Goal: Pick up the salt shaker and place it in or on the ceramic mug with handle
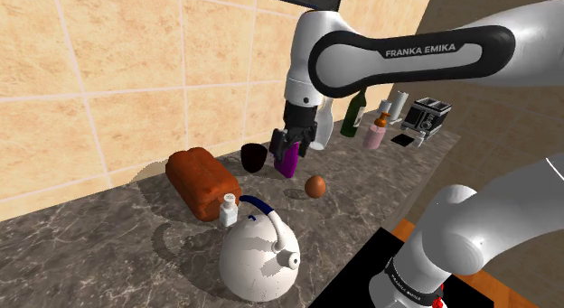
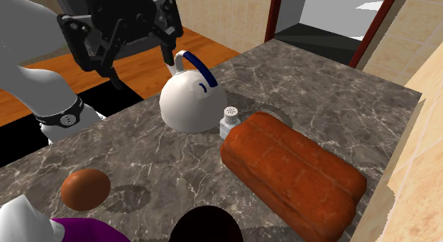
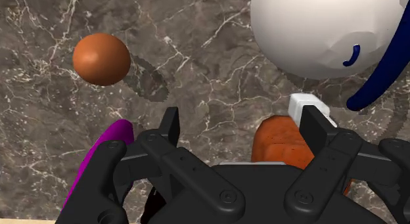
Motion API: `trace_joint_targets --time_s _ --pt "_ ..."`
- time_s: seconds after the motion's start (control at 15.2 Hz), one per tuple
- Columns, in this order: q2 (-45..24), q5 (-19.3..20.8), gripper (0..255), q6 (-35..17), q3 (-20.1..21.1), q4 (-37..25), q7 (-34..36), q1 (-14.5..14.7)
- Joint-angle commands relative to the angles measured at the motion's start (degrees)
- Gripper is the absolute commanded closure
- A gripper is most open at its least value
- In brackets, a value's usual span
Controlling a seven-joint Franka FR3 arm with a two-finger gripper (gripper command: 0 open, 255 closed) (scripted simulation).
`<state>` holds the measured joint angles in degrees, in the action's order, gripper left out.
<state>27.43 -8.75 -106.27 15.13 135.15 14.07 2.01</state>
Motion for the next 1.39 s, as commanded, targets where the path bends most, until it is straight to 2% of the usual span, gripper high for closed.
trace_joint_targets --time_s 0.0,0.4,0.73,1.32 --pt "-3.79 -0.13 0 -3.21 2.23 -1.08 2.65 0.30" --pt "-15.63 2.32 0 -10.63 7.67 -6.22 10.42 0.60" --pt "-26.74 7.46 0 -15.14 10.99 -12.62 18.00 1.38" --pt "-30.21 9.30 0 -20.97 11.07 -9.93 19.49 1.77"
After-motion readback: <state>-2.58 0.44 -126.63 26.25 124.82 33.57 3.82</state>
